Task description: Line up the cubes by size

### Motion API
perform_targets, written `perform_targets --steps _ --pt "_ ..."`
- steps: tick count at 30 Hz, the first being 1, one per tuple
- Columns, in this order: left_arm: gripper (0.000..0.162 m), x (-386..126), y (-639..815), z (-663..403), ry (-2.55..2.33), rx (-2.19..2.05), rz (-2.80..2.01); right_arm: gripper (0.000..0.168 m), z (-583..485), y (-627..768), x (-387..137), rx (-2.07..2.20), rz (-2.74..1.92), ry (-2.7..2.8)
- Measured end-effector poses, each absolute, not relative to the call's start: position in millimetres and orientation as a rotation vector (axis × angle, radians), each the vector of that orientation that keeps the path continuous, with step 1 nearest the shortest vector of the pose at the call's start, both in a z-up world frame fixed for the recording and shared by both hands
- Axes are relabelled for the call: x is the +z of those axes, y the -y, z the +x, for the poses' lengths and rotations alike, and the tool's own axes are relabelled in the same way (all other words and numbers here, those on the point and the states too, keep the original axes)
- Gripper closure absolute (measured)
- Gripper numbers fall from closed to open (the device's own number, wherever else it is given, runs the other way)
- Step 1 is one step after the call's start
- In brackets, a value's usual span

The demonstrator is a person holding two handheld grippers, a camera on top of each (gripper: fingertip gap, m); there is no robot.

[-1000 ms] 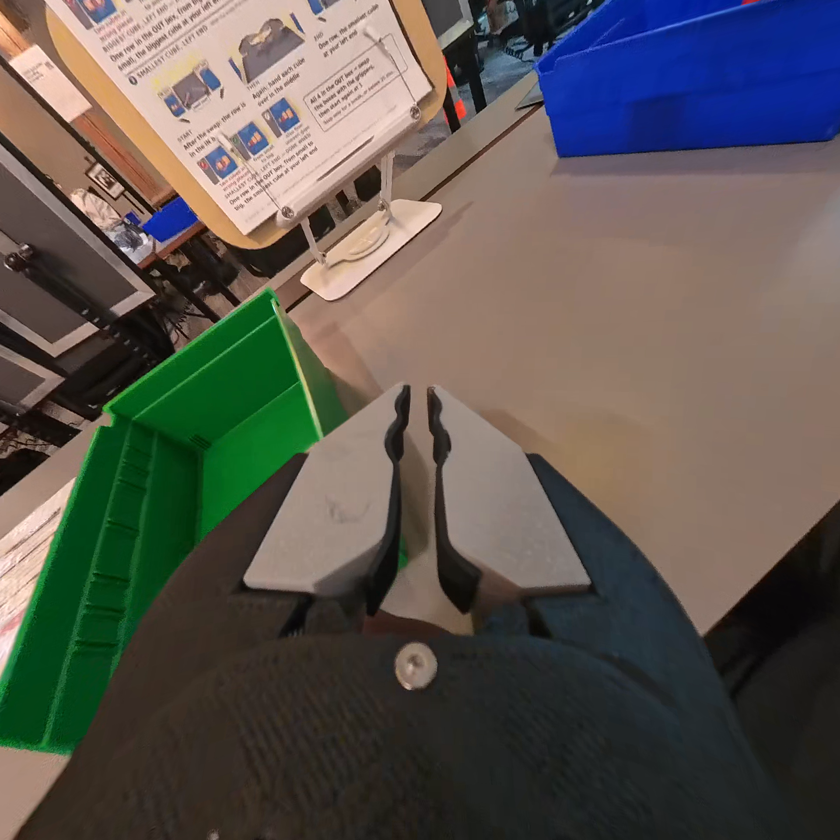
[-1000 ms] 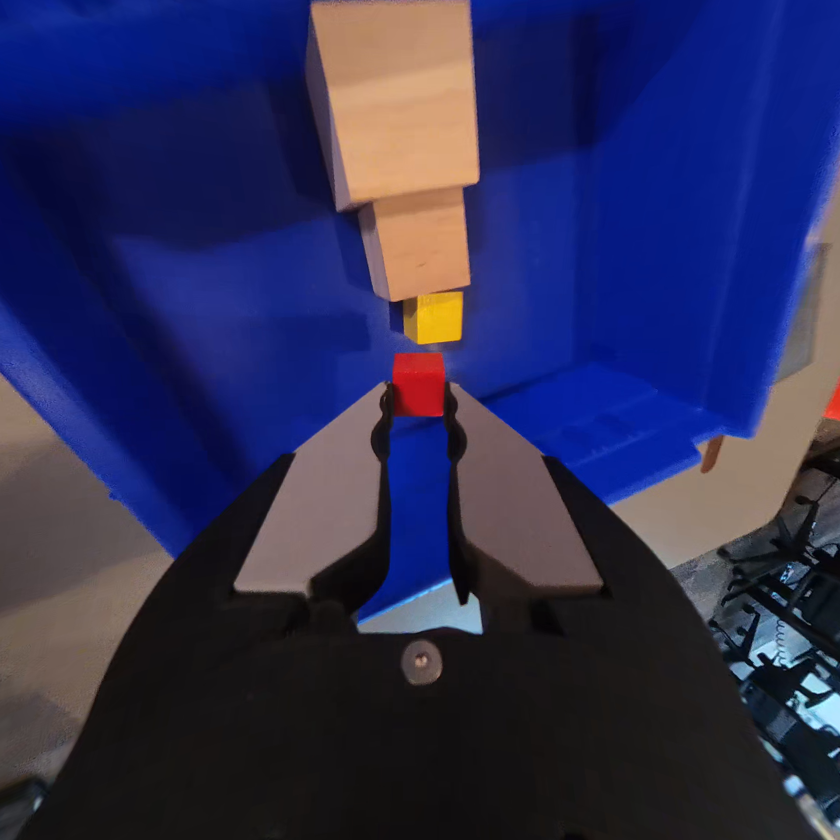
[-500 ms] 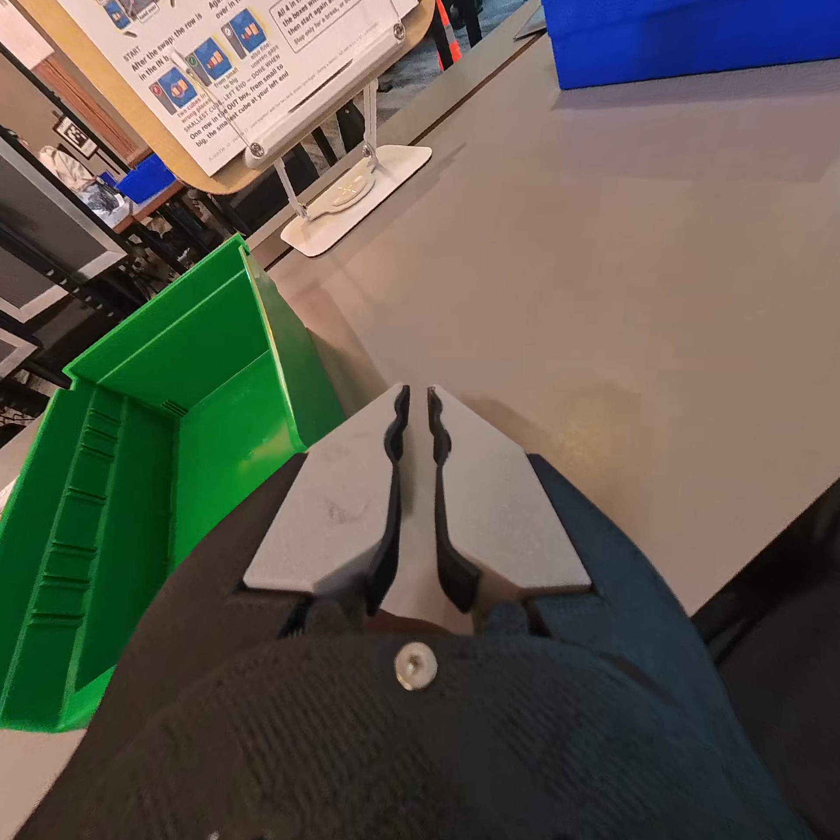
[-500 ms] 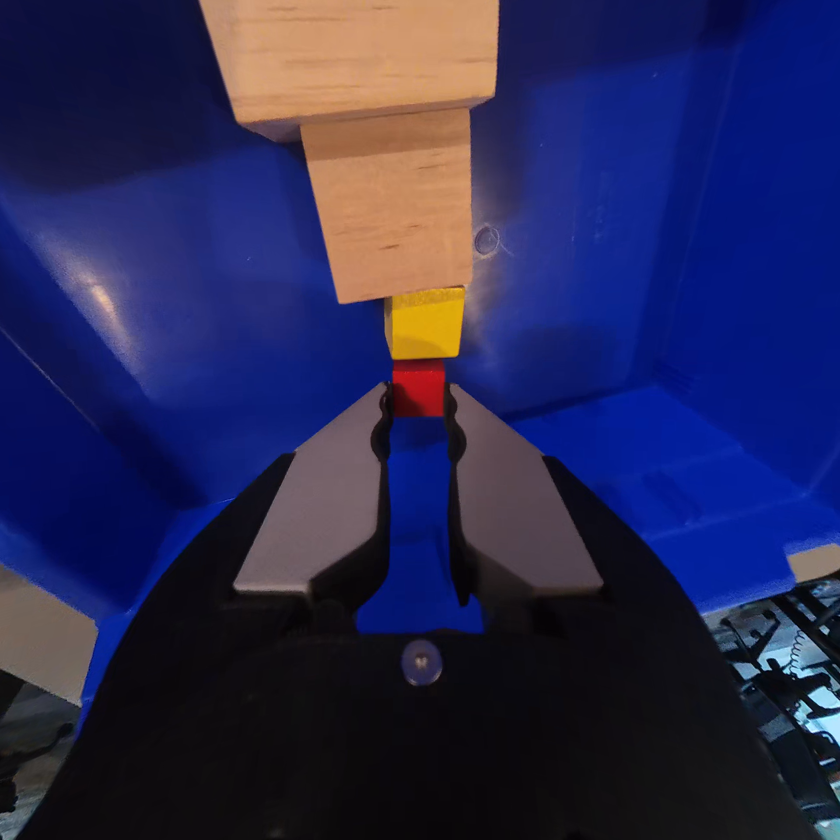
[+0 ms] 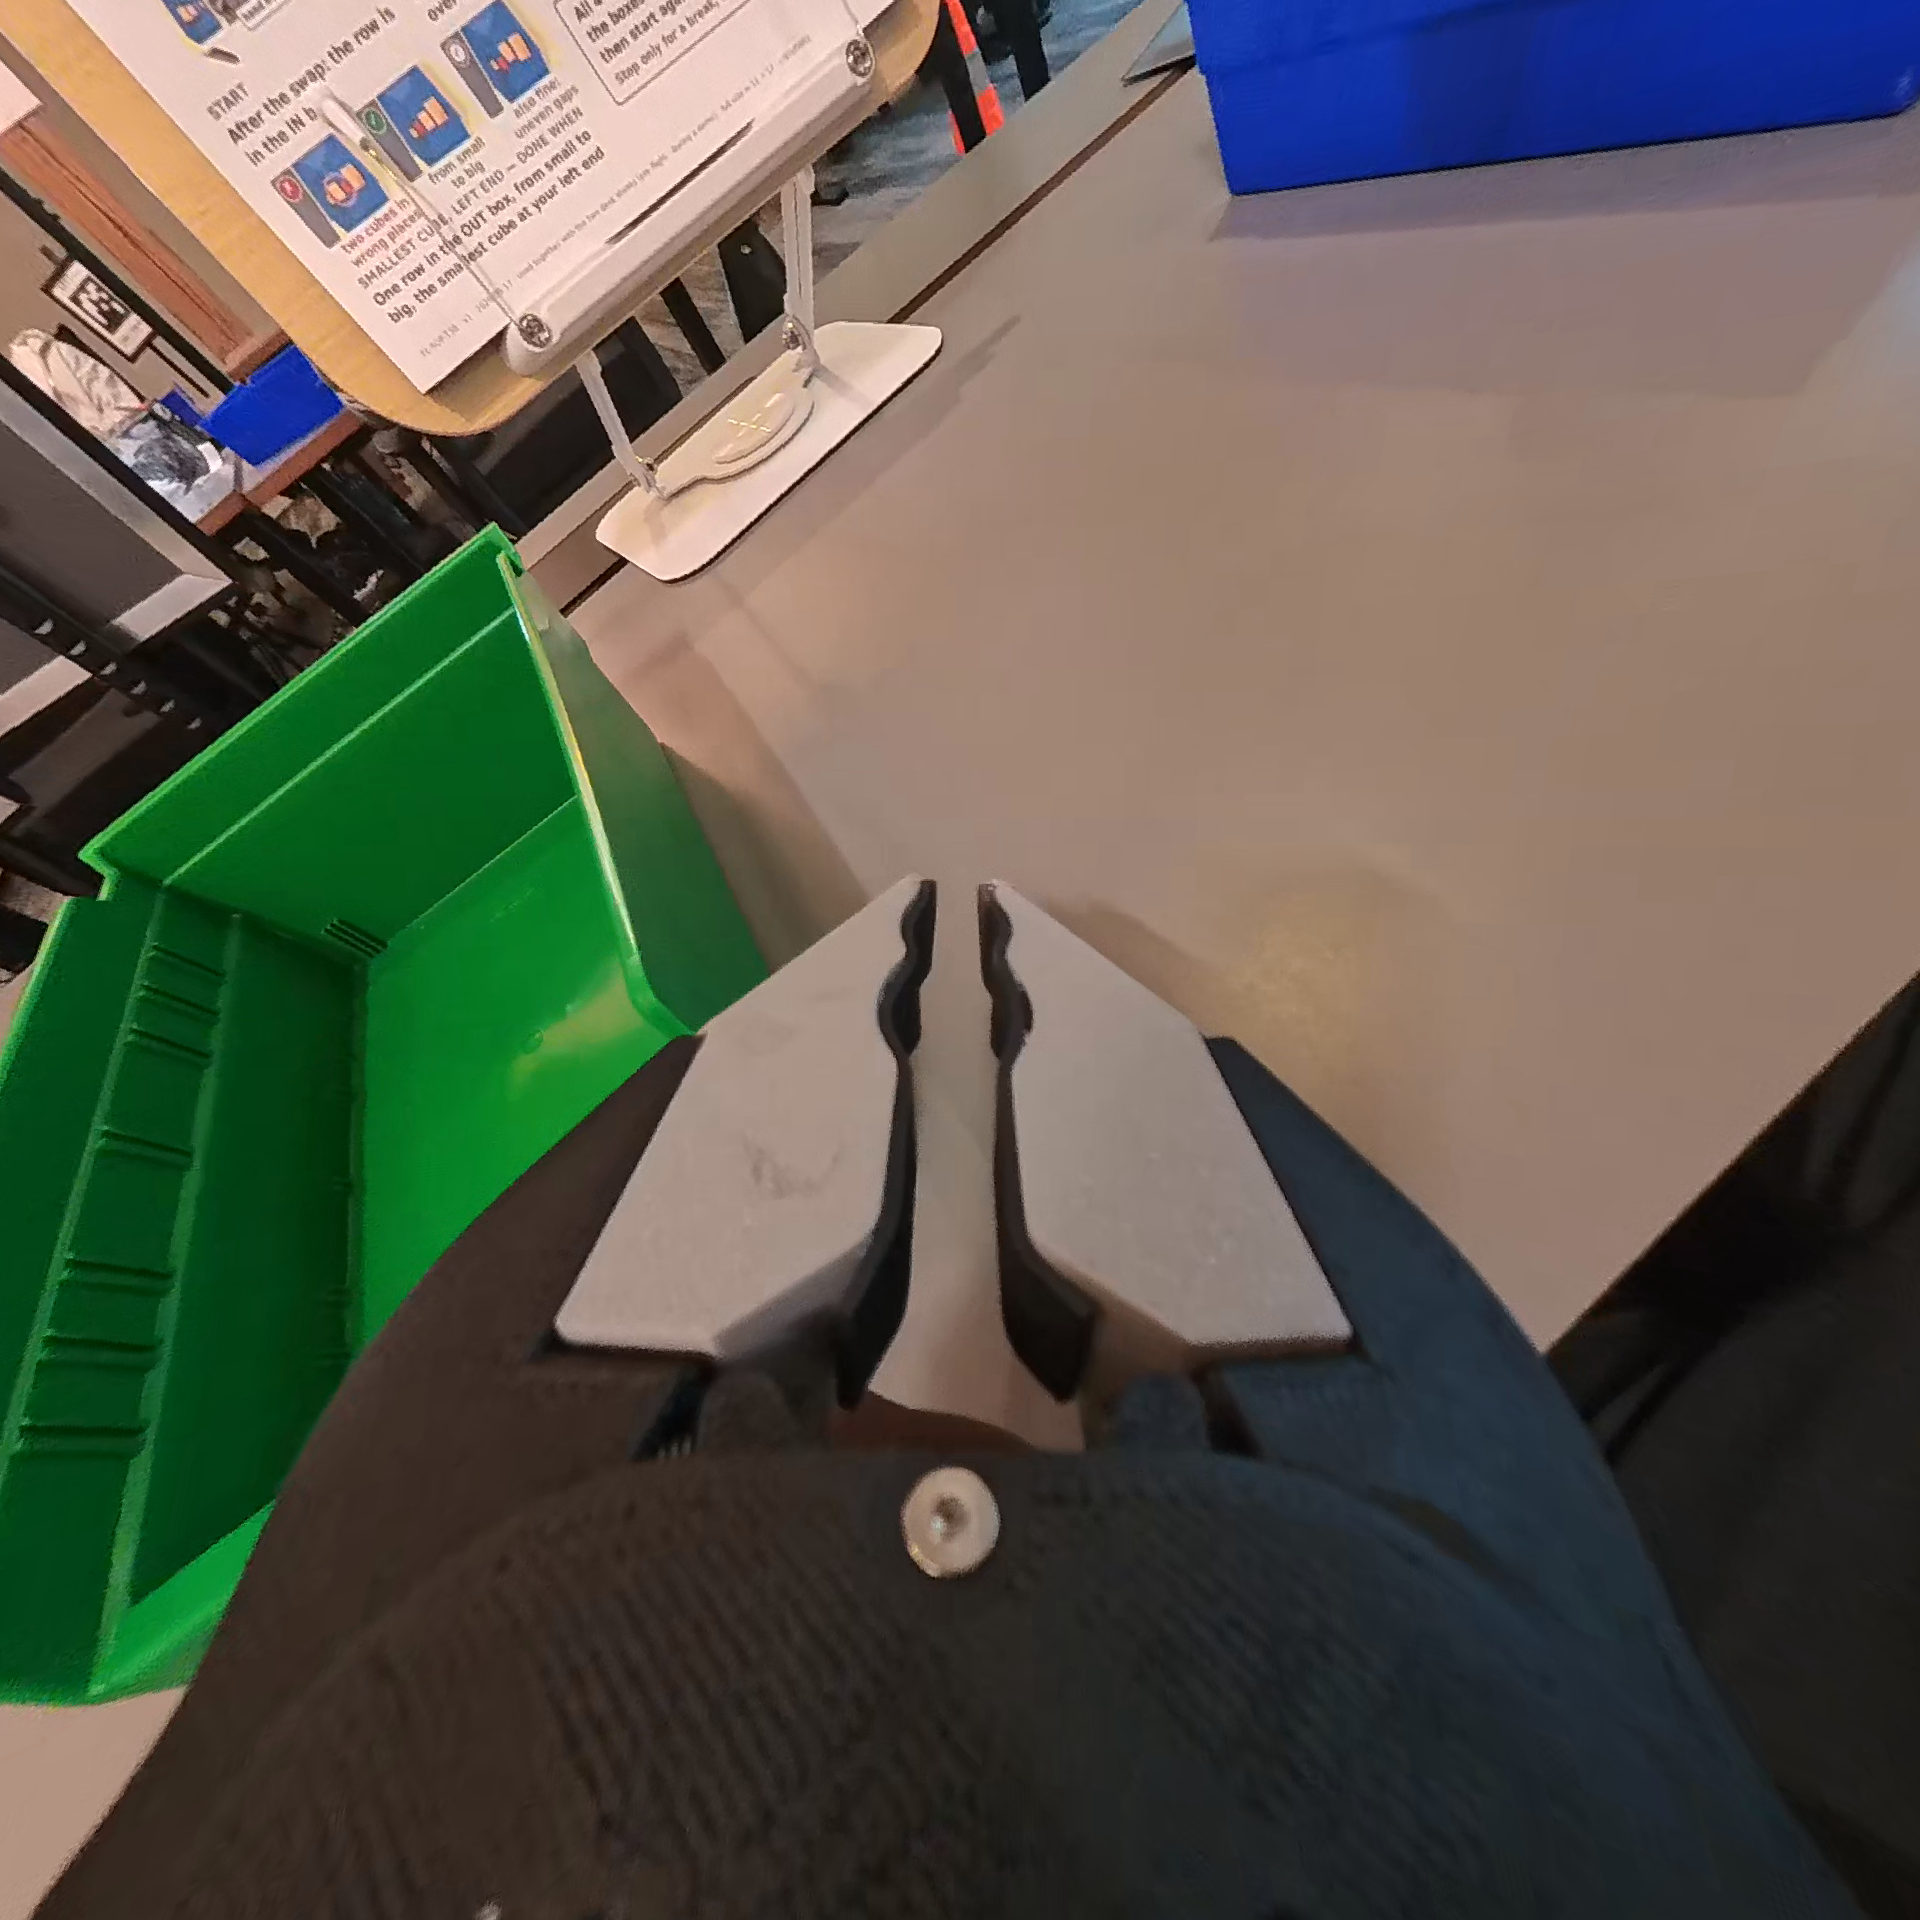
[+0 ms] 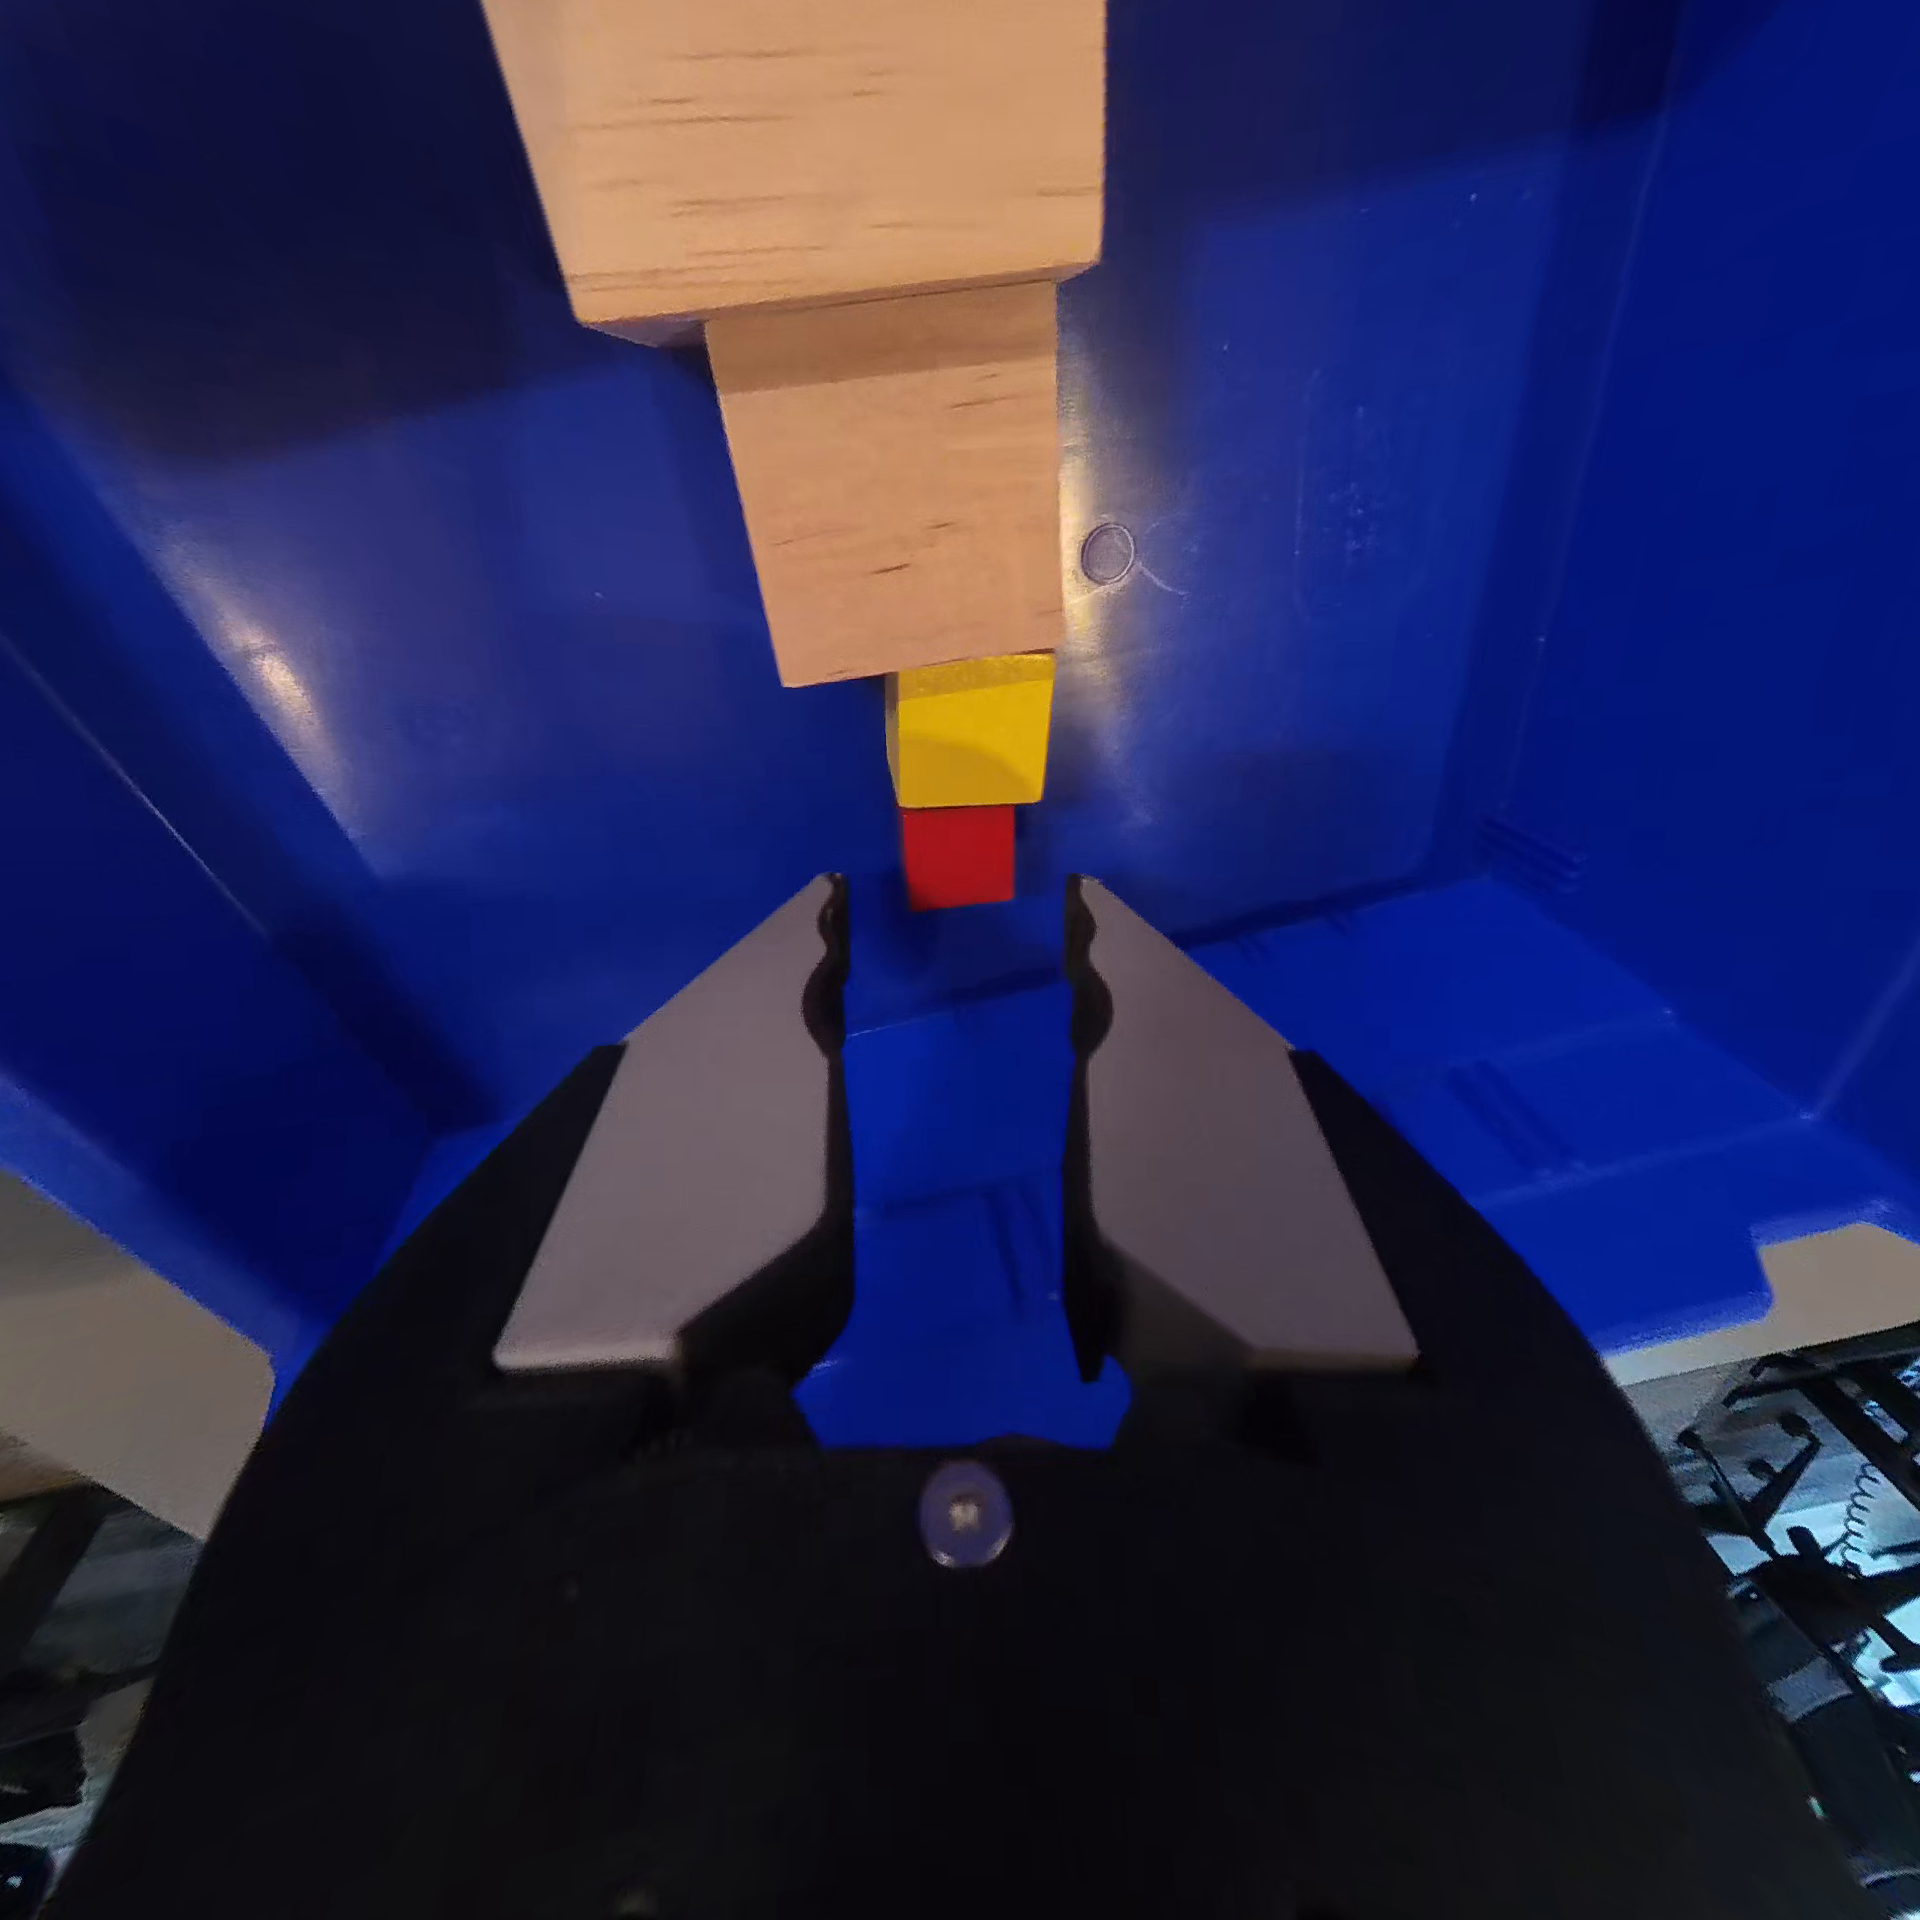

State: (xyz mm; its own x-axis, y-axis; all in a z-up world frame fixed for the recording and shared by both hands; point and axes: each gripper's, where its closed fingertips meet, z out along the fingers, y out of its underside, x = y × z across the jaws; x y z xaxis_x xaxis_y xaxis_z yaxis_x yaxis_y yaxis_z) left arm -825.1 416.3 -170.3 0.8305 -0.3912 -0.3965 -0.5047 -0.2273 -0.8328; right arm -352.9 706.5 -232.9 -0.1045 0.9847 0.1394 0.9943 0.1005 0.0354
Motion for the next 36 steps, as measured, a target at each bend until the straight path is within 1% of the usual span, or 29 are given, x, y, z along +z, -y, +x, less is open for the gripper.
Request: perform_targets --steps 1,2,3,7,8,9,10,12,13,16,20,21,24,27,32,36 --pt "0.156 -171 -415 -824 -0.685 0.116 -1.848 0.118 -354 -708 -233 -0.178 -2.057 2.257" --pt "0.156 -172 -415 -823 -0.691 0.111 -1.849 0.100 -356 -710 -234 -0.171 -2.077 2.236" --pt "0.156 -172 -414 -823 -0.696 0.109 -1.851 0.087 -358 -710 -236 -0.158 -2.102 2.228" --pt "0.155 -176 -413 -822 -0.715 0.110 -1.859 0.089 -374 -704 -243 -0.100 -2.059 2.266" --pt "0.155 -176 -413 -822 -0.716 0.111 -1.860 0.095 -377 -700 -245 -0.080 -2.043 2.285" --pt "0.155 -176 -413 -823 -0.715 0.112 -1.861 0.107 -380 -697 -247 -0.063 -2.023 2.309" --pt "0.155 -176 -413 -823 -0.713 0.111 -1.863 0.115 -380 -694 -248 -0.061 -2.009 2.328" --pt "0.155 -177 -413 -823 -0.712 0.104 -1.864 0.125 -378 -688 -249 -0.046 -2.013 2.360" --pt "0.155 -177 -413 -823 -0.712 0.101 -1.865 0.127 -378 -687 -249 -0.044 -2.009 2.367" --pt "0.155 -179 -413 -823 -0.713 0.095 -1.870 0.117 -379 -692 -244 -0.070 -1.991 2.335" --pt "0.155 -181 -412 -822 -0.724 0.098 -1.874 0.113 -376 -696 -238 -0.111 -1.986 2.306" --pt "0.154 -181 -412 -822 -0.726 0.103 -1.875 0.114 -372 -700 -237 -0.148 -1.992 2.292" --pt "0.154 -181 -412 -822 -0.720 0.099 -1.876 0.127 -364 -714 -236 -0.233 -2.013 2.218" --pt "0.154 -181 -412 -820 -0.729 0.101 -1.875 0.124 -371 -712 -238 -0.163 -2.011 2.190" --pt "0.154 -179 -410 -817 -0.737 0.093 -1.867 0.123 -374 -708 -241 -0.134 -2.015 2.190" --pt "0.154 -182 -411 -818 -0.735 0.095 -1.881 0.140 -382 -699 -241 -0.079 -1.993 2.216"
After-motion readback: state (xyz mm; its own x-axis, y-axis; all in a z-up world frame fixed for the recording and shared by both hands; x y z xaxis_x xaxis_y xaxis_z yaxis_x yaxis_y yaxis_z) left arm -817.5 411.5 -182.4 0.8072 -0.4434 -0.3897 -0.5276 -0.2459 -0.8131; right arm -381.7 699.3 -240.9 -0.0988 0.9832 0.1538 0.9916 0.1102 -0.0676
